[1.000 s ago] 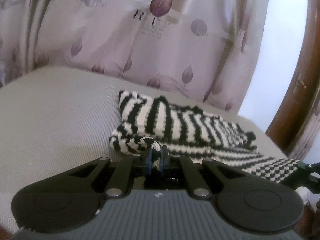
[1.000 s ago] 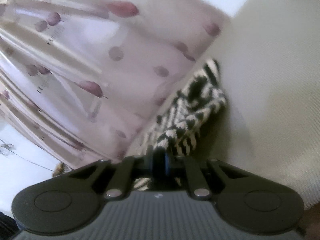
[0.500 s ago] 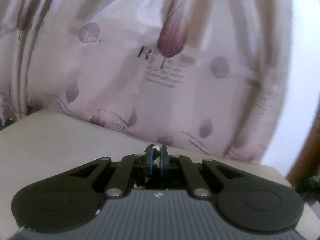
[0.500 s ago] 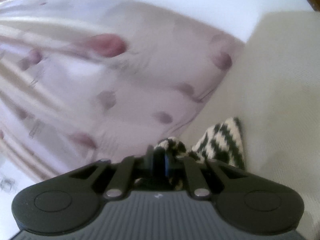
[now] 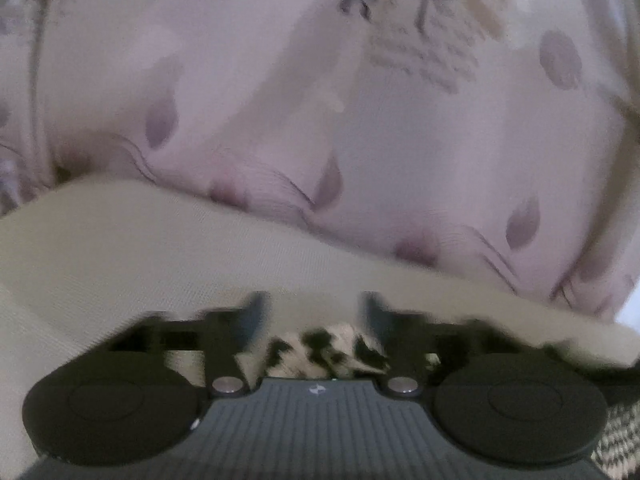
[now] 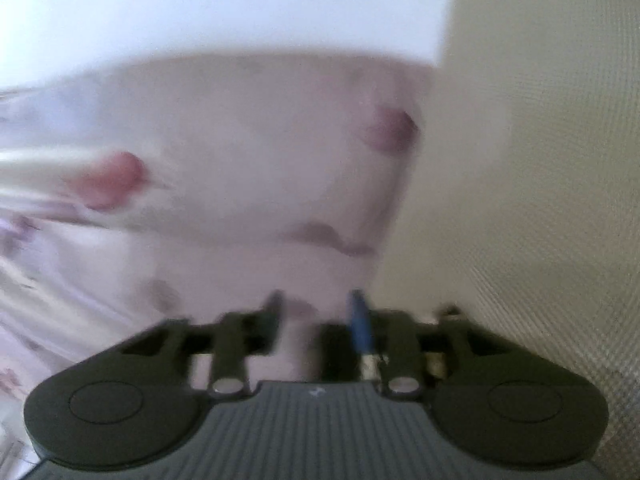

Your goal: Fold small clothes

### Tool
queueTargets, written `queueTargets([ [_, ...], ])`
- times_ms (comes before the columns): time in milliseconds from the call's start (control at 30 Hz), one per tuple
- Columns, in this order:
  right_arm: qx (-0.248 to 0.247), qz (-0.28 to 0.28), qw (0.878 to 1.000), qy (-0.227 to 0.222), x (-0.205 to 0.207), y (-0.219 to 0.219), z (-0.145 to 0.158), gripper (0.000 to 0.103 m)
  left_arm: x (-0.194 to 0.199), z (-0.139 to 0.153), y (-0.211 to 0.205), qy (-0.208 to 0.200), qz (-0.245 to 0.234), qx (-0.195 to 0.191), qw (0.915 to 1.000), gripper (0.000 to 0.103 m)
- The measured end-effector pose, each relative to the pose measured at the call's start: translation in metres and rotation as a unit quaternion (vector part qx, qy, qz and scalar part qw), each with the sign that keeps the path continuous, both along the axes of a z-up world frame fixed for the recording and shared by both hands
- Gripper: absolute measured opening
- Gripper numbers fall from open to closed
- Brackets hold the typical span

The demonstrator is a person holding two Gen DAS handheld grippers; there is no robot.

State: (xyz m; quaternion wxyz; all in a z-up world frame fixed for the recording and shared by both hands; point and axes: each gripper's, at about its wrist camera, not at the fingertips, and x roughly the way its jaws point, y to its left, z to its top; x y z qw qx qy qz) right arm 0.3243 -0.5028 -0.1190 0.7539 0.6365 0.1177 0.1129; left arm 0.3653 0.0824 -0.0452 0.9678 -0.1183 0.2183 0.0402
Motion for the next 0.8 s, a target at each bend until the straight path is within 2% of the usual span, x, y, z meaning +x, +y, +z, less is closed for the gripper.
queueTargets([
  [33, -0.011, -0.004, 1.0, -0.008, -0.006, -0.002, 0.005, 0.069, -0.004, 0.002, 0.001, -0.012, 0.013, 0.006, 0.9998, 0.082],
  [67, -0.03, -0.003, 0.999, -0.014, -0.014, -0.003, 0.012, 0.069, -0.01, 0.006, 0.004, -0.025, 0.018, 0.015, 0.9994, 0.083],
  [167, -0.088, 0.028, 0.996, -0.007, -0.03, 0.002, 0.028, 0.069, -0.022, 0.015, 0.006, -0.028, 0.002, 0.035, 0.999, 0.084],
  [267, -0.219, 0.077, 0.972, 0.038, -0.052, 0.022, 0.045, 0.069, -0.041, 0.02, 0.007, -0.033, -0.02, 0.063, 0.9972, 0.091],
  [300, -0.253, 0.094, 0.962, 0.046, -0.061, 0.03, 0.046, 0.069, -0.05, 0.019, 0.009, -0.029, -0.03, 0.075, 0.9963, 0.093],
  [367, -0.295, 0.114, 0.946, 0.065, -0.077, 0.042, 0.043, 0.069, -0.058, 0.017, 0.012, -0.014, -0.055, 0.075, 0.9955, 0.095],
  [467, -0.322, 0.121, 0.936, 0.079, -0.099, 0.053, 0.032, 0.073, -0.074, 0.001, 0.016, 0.021, -0.089, 0.08, 0.9926, 0.097],
  [533, -0.314, 0.129, 0.937, 0.082, -0.109, 0.058, 0.024, 0.073, -0.081, -0.009, 0.019, 0.036, -0.1, 0.079, 0.9912, 0.097],
  [567, -0.31, 0.132, 0.938, 0.082, -0.111, 0.06, 0.021, 0.073, -0.083, -0.014, 0.021, 0.054, -0.102, 0.065, 0.9912, 0.096],
  [633, -0.308, 0.136, 0.938, 0.083, -0.107, 0.064, 0.015, 0.074, -0.084, -0.022, 0.022, 0.06, -0.116, 0.044, 0.9905, 0.091],
  [667, -0.307, 0.137, 0.939, 0.074, -0.105, 0.066, 0.013, 0.074, -0.084, -0.025, 0.023, 0.053, -0.125, 0.032, 0.9902, 0.081],
  [700, -0.306, 0.137, 0.94, 0.065, -0.103, 0.068, 0.014, 0.071, -0.083, -0.026, 0.023, 0.049, -0.134, 0.022, 0.9895, 0.061],
  [733, -0.306, 0.136, 0.94, 0.061, -0.101, 0.07, 0.016, 0.051, -0.079, -0.028, 0.022, 0.055, -0.141, 0.013, 0.9884, 0.045],
  [767, -0.306, 0.135, 0.94, 0.068, -0.097, 0.071, 0.015, 0.034, -0.074, -0.03, 0.023, 0.071, -0.153, -0.01, 0.9856, 0.016],
  [800, -0.306, 0.135, 0.939, 0.082, -0.091, 0.072, 0.014, 0.018, -0.07, -0.032, 0.024, 0.08, -0.155, -0.029, 0.9843, 0.017],
])
